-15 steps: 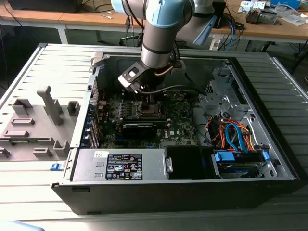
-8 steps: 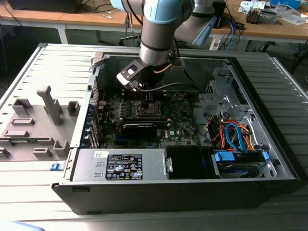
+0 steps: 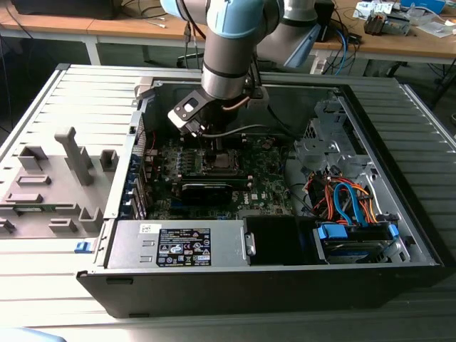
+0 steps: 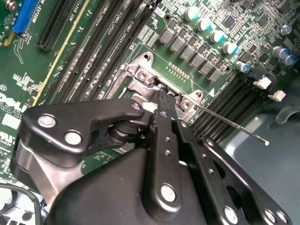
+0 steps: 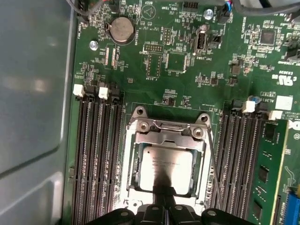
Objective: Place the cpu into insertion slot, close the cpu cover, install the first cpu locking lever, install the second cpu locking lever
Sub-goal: 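Close the cpu cover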
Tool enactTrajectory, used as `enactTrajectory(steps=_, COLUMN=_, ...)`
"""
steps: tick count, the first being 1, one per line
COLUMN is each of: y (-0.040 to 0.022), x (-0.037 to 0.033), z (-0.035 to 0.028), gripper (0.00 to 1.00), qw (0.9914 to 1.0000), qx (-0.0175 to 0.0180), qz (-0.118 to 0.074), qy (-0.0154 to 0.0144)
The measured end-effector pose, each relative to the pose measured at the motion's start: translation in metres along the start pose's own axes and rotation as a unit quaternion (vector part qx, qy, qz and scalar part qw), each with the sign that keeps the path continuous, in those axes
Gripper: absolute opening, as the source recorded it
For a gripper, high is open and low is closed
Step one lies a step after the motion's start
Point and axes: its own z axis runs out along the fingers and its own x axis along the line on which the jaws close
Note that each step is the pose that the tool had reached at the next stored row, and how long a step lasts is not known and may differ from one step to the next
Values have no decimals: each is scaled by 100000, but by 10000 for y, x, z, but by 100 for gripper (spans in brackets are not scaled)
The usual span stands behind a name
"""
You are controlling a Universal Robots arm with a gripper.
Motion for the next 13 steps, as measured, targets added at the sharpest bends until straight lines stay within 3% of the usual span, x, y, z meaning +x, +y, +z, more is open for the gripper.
enactTrajectory(steps=5, y=1, x=0, z=13, gripper=11, qw=100000, qx=-3, qz=5, qy=5)
enactTrajectory(steps=8, y=5, x=1, z=-54, gripper=11, qw=100000, qx=-23, qz=0, qy=26)
enactTrajectory(steps=10, y=36, x=-3, z=-95, gripper=11, qw=100000, qx=23, qz=10, qy=23)
enactTrajectory(steps=13, y=141, x=-16, z=-134, gripper=11, qw=100000, qx=301, qz=8, qy=43)
